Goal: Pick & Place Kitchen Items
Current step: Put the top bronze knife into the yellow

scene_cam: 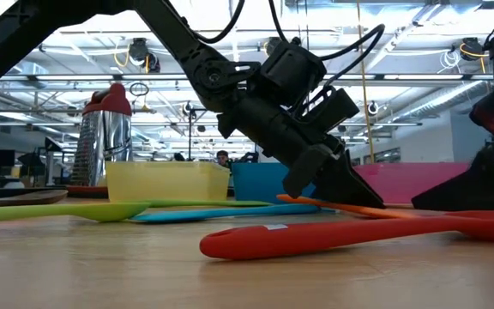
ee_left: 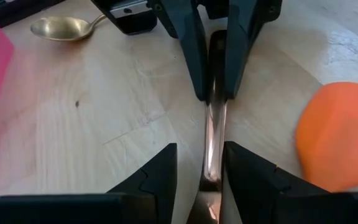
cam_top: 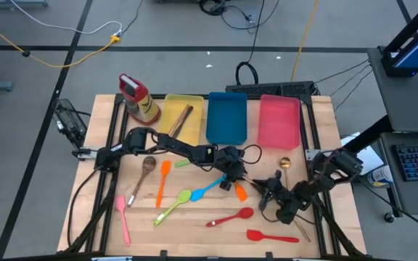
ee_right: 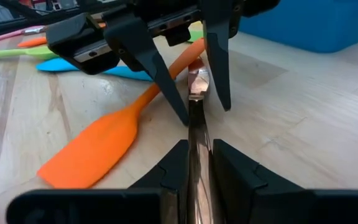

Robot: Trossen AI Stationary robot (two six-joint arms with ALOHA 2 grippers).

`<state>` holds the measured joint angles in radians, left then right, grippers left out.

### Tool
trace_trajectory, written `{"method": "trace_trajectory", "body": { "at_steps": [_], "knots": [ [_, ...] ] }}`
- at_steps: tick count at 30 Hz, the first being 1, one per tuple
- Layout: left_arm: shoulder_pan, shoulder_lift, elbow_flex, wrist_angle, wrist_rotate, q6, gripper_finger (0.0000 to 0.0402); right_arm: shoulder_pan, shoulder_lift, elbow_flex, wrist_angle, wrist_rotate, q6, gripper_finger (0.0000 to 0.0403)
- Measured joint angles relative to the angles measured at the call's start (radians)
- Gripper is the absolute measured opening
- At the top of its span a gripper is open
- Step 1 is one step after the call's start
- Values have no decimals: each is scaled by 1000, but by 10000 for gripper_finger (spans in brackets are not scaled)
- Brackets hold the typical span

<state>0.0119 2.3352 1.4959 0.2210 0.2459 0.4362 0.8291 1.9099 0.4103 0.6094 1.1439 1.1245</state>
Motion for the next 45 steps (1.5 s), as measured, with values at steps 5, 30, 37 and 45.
{"method": "trace_trajectory", "body": {
  "at_steps": [5,30,37,45],
  "knots": [
    [0,0,0,3,4,11,136,-31,1,-1,81,-13,-84,54],
    [-16,0,1,-10,16,8,83,-78,-6,1,212,-20,-270,54],
    [-16,0,1,-10,19,10,43,-83,-7,1,214,-20,-299,55],
    [-34,-7,1,-22,-39,-2,43,-84,-7,2,273,-18,-415,91]
  ]
}}
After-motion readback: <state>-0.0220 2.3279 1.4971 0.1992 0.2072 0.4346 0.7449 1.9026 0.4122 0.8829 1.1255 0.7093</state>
